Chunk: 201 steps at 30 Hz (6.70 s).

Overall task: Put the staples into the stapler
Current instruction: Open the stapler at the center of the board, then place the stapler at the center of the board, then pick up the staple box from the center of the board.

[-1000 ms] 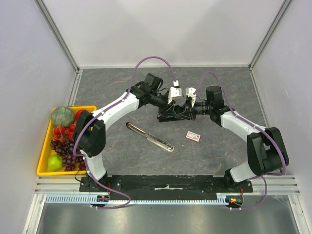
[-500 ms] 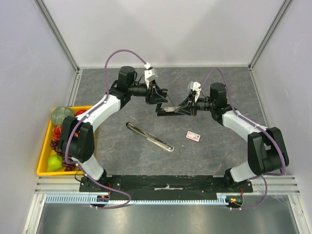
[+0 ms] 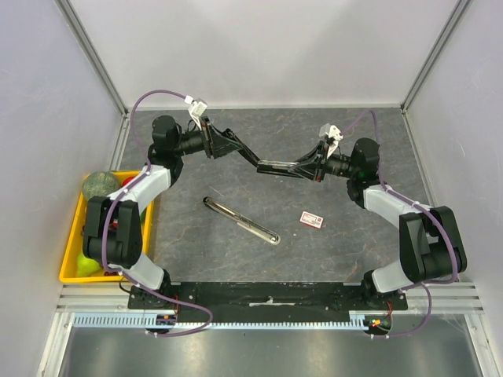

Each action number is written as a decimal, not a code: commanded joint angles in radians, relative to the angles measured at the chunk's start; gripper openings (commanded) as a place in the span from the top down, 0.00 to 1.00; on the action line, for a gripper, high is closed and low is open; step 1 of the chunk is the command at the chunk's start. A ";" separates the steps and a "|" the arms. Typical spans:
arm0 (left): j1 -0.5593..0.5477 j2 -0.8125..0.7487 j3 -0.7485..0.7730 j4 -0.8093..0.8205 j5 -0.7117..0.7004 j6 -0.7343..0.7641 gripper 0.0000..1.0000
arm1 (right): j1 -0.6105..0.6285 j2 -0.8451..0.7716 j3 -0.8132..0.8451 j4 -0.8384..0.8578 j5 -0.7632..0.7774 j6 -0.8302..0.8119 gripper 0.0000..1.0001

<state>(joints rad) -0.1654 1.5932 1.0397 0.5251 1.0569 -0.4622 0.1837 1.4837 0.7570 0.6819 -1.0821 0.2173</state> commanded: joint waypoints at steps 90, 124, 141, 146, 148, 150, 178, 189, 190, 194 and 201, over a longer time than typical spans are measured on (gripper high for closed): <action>-0.031 0.432 0.286 -0.456 -0.374 0.260 0.44 | 0.332 0.314 0.303 -0.801 0.758 -0.641 1.00; -0.059 0.450 0.304 -0.547 -0.425 0.296 0.43 | 0.346 0.395 0.323 -1.052 0.791 -0.648 0.66; -0.063 0.347 0.333 -0.533 -0.345 0.300 0.41 | 0.344 0.144 0.312 -1.042 0.712 -0.693 0.41; -0.075 0.301 0.319 -0.547 -0.290 0.348 0.40 | 0.321 0.070 0.263 -1.076 0.728 -0.746 0.40; -0.085 0.280 0.330 -0.586 -0.224 0.394 0.36 | 0.281 0.008 0.226 -1.114 0.723 -0.769 0.40; -0.111 0.245 0.350 -0.623 -0.192 0.495 0.32 | 0.206 -0.042 0.196 -1.140 0.703 -0.792 0.40; -0.715 0.304 0.540 -1.014 -0.673 1.154 0.00 | -0.419 -0.459 0.010 -1.199 0.530 -0.857 0.38; -0.806 0.531 0.681 -1.073 -0.735 1.300 0.00 | -0.708 -0.493 0.034 -1.262 0.363 -0.883 0.38; -0.806 0.540 0.687 -1.073 -0.733 1.304 0.01 | -0.717 -0.499 0.034 -1.269 0.360 -0.886 0.38; -0.806 0.588 0.714 -1.093 -0.723 1.338 0.00 | -0.739 -0.504 0.033 -1.288 0.329 -0.900 0.38; -0.810 0.637 0.747 -1.112 -0.710 1.346 0.02 | -0.748 -0.502 0.041 -1.343 0.275 -0.952 0.39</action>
<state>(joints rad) -0.9665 2.2082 1.7271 -0.5690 0.3386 0.8284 -0.5579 0.9943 0.7544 -0.6140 -0.7391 -0.6868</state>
